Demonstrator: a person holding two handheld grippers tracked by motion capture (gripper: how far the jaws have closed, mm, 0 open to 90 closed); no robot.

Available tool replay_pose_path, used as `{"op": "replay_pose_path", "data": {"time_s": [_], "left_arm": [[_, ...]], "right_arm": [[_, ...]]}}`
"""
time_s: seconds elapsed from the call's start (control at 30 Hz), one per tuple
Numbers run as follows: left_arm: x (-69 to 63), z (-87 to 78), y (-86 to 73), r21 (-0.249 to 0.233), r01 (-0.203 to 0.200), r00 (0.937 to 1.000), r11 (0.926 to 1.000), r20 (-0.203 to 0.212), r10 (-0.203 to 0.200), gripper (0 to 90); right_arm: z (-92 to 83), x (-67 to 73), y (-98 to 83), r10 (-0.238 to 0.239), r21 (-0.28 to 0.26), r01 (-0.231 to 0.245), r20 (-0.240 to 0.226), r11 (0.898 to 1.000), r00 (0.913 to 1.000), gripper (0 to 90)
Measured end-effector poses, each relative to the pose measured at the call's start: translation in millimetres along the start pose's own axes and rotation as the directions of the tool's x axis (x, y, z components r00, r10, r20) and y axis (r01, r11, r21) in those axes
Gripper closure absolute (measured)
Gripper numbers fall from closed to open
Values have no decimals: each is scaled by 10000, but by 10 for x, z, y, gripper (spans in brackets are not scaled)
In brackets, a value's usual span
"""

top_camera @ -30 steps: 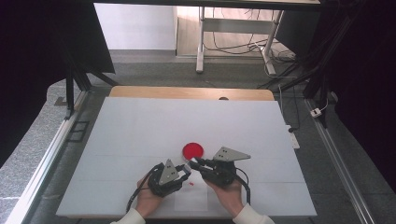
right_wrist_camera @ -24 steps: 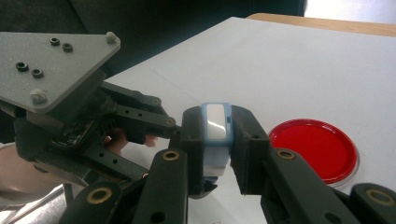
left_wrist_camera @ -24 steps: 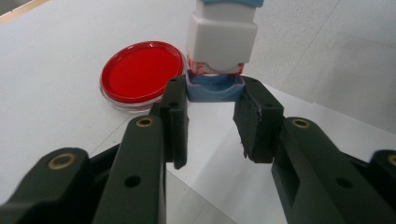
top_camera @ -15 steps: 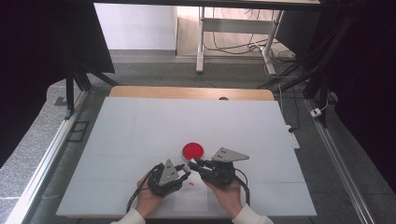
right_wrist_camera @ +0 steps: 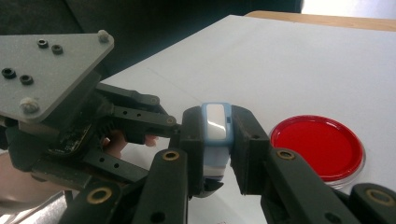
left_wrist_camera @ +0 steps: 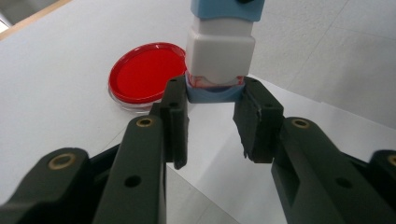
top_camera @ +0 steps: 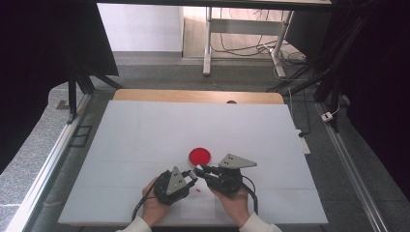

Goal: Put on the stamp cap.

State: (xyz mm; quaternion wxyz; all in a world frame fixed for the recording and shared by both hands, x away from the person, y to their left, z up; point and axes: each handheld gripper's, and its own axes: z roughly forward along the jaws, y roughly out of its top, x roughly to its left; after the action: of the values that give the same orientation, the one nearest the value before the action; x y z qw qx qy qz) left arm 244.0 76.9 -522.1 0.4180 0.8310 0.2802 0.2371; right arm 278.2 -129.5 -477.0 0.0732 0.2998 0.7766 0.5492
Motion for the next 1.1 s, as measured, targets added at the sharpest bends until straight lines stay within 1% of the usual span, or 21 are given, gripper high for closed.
{"op": "replay_pose_path", "data": {"time_s": [0.23,0.33,0.43,0.5,0.6,1.1], "left_arm": [[-8,2,-3,25,-48,10000,10000,15,48,652],[-12,3,-4,30,-51,10000,10000,-36,51,652],[-14,-5,-3,-56,-62,9999,10000,-129,62,652],[-16,-2,-4,-2,-83,9999,10000,-141,83,652],[-22,-1,-4,-13,-134,9998,9999,-176,134,652],[-43,-5,-1,53,-390,9987,9992,-336,392,654]], "right_arm": [[-4,9,-8,196,-99,-195,181,9998,9996,753],[-2,14,-13,369,-68,-367,238,9993,9990,753],[0,20,-19,429,-69,-427,294,9991,9986,752],[2,20,-23,538,-95,-536,302,9985,9981,753],[7,20,-27,550,-47,-549,322,9985,9980,753],[20,-4,-26,638,156,-640,116,9978,9979,754]]}}
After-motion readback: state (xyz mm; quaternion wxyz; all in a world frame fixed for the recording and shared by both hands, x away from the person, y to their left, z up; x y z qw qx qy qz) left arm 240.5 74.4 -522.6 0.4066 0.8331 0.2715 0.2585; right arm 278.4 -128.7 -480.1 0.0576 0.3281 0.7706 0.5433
